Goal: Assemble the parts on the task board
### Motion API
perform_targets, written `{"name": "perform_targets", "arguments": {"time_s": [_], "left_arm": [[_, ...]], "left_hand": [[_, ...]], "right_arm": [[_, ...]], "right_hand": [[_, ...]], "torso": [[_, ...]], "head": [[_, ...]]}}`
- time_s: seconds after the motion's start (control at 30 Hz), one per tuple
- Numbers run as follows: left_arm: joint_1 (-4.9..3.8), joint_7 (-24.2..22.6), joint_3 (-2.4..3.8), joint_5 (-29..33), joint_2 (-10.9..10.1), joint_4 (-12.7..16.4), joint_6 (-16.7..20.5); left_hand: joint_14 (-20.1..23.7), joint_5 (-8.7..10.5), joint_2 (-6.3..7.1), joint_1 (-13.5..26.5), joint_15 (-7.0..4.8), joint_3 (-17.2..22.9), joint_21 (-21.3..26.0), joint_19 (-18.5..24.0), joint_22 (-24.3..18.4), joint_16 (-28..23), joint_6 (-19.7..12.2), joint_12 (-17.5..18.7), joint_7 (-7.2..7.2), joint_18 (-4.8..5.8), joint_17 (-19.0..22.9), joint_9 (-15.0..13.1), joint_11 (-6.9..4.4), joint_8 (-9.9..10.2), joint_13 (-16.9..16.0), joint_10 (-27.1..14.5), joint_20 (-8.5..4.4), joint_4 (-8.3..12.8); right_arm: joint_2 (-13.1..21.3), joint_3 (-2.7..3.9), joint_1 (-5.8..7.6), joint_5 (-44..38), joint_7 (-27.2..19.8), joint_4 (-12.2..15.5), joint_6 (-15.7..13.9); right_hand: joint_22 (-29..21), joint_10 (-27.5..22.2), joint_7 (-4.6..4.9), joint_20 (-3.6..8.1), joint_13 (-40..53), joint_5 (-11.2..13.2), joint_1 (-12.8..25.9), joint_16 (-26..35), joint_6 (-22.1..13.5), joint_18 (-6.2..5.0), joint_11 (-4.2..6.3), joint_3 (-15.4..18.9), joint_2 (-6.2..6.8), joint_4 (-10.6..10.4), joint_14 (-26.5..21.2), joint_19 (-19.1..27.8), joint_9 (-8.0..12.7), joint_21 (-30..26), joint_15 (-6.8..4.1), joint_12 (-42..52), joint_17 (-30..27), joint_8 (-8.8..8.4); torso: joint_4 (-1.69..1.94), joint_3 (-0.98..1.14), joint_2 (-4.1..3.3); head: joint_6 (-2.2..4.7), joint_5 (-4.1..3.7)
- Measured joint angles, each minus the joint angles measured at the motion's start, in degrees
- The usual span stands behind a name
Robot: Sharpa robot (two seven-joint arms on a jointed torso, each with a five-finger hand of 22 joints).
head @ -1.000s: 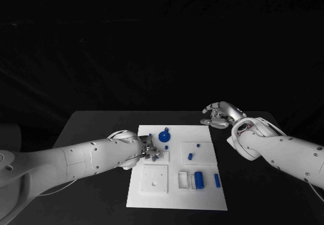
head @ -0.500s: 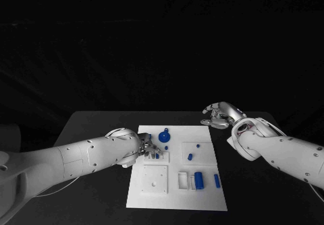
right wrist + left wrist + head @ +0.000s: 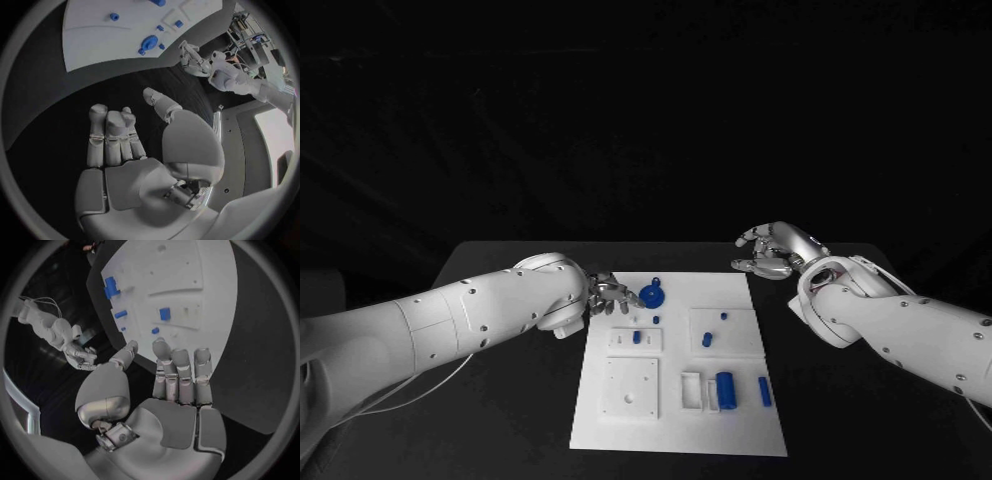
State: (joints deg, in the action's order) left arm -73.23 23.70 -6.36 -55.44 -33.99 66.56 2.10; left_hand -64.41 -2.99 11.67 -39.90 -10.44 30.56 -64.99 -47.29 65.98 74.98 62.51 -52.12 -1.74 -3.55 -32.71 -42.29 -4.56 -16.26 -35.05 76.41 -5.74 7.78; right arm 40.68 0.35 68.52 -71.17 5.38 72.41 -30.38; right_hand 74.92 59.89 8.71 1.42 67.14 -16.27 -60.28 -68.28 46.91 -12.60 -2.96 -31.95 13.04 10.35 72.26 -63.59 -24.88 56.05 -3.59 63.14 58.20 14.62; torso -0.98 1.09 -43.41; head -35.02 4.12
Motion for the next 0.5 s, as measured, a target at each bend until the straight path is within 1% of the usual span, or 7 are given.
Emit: {"name": "perform_targets", "arguments": {"time_s": [0.03,0.07,0.13,0.17,0.3,0.4,0.5], "left_arm": [[-0.46,-0.04,0.01,0.32,0.18,-0.81,-0.08],[-0.7,-0.05,0.01,0.52,0.41,-1.61,-0.13],[-1.01,-0.08,0.02,0.91,1.02,-3.59,-0.25],[-1.05,-0.09,0.02,1.04,1.27,-4.35,-0.3],[-1.16,-0.14,-0.05,1.18,2.27,-6.71,-0.56],[-1.51,-0.29,-0.05,0.94,3.24,-8.77,-0.63],[-1.93,-0.49,0.01,0.2,4.23,-10.93,-0.63]], "left_hand": [[0.26,0.0,-0.29,-0.29,0.26,0.04,0.23,0.26,-0.06,-0.25,-0.58,0.25,-0.25,0.0,0.1,0.14,0.23,0.24,0.12,-0.25,0.04,0.23],[0.6,0.0,-0.62,-0.62,0.59,0.04,0.49,0.59,-0.15,-0.56,-1.16,0.6,-0.55,0.0,0.25,0.27,0.48,0.58,0.27,-0.59,0.18,0.52],[2.1,-0.56,-1.76,-1.76,1.69,-0.2,1.63,2.09,-0.44,-1.83,-3.34,2.06,-1.58,0.01,0.9,0.75,1.5,1.71,1.01,-2.23,0.43,1.7],[2.44,-0.55,-1.81,-1.81,2.03,-0.45,1.94,2.36,-0.53,-2.1,-3.93,2.43,-1.92,0.0,1.11,0.9,1.73,2.13,1.21,-2.46,0.73,1.95],[2.54,-0.55,-1.87,-1.87,2.13,-0.67,1.99,2.35,-0.59,-2.22,-4.92,2.48,-2.34,0.0,1.32,1.15,1.82,2.39,1.43,-2.55,0.72,2.17],[2.54,-0.55,-1.87,-1.87,2.13,-1.02,2.27,2.35,-0.67,-2.22,-6.13,2.7,-2.54,0.0,1.48,1.38,2.0,3.04,1.54,-2.73,0.72,1.83],[2.55,-0.55,-1.87,-1.86,2.14,-1.11,2.45,2.35,-0.75,-2.26,-6.27,2.7,-2.66,0.0,1.56,1.4,2.0,3.13,1.64,-2.73,0.72,1.73]], "right_arm": [[0.01,0.0,0.0,0.0,-0.01,-0.06,0.0],[0.02,0.0,0.0,0.01,-0.01,-0.1,0.0],[0.03,0.0,0.0,0.04,-0.01,-0.13,0.0],[0.03,0.0,0.0,0.04,-0.01,-0.13,0.0],[-0.02,0.0,0.0,0.09,-0.04,-0.14,0.0],[-0.02,0.0,0.0,0.13,-0.07,-0.16,0.0],[0.01,0.0,0.0,0.15,-0.09,-0.15,0.0]], "right_hand": [[0.0,0.0,0.07,0.0,0.0,-0.16,0.0,0.0,0.07,0.01,0.0,0.01,0.0,-0.01,0.0,0.0,0.0,0.0,0.0,0.0,0.0,0.0],[0.0,0.0,0.09,0.0,0.0,-0.16,0.0,0.0,0.09,0.0,0.0,0.17,0.0,-0.17,0.0,0.0,0.02,0.0,0.0,0.0,0.0,0.0],[0.0,0.0,0.16,0.0,0.0,-0.16,0.0,0.0,0.16,0.01,0.0,0.16,0.0,-0.16,0.0,0.0,0.05,0.0,0.0,0.0,0.0,0.0],[0.0,0.0,0.16,0.0,0.0,-0.16,0.0,0.0,0.16,0.0,0.0,0.16,0.0,-0.16,0.0,0.0,0.05,0.0,0.0,0.0,0.0,0.0],[0.0,0.0,0.16,0.0,-0.07,-0.15,0.0,0.0,0.16,0.01,0.0,0.16,0.0,-0.16,0.0,0.0,0.05,0.0,0.0,0.0,0.01,0.0],[0.0,0.0,0.16,-0.01,-0.07,-0.38,0.28,0.0,0.16,0.01,0.0,0.32,0.28,-0.32,0.0,0.0,0.05,0.0,0.0,0.0,0.05,0.0],[0.0,0.0,0.16,-0.01,-0.14,-0.38,0.31,0.0,0.16,0.0,0.0,0.41,0.31,-0.41,0.0,0.01,0.05,0.0,0.0,0.0,0.05,0.0]], "torso": [[0.0,0.0,0.0],[0.0,0.0,-0.01],[-0.02,0.0,-0.02],[-0.04,0.0,-0.05],[-0.14,-0.04,-0.14],[-0.21,-0.07,-0.22],[-0.25,-0.15,-0.31]], "head": [[0.1,0.04],[0.14,0.08],[0.34,0.14],[0.43,0.15],[0.71,0.17],[0.9,0.17],[1.08,0.17]]}}
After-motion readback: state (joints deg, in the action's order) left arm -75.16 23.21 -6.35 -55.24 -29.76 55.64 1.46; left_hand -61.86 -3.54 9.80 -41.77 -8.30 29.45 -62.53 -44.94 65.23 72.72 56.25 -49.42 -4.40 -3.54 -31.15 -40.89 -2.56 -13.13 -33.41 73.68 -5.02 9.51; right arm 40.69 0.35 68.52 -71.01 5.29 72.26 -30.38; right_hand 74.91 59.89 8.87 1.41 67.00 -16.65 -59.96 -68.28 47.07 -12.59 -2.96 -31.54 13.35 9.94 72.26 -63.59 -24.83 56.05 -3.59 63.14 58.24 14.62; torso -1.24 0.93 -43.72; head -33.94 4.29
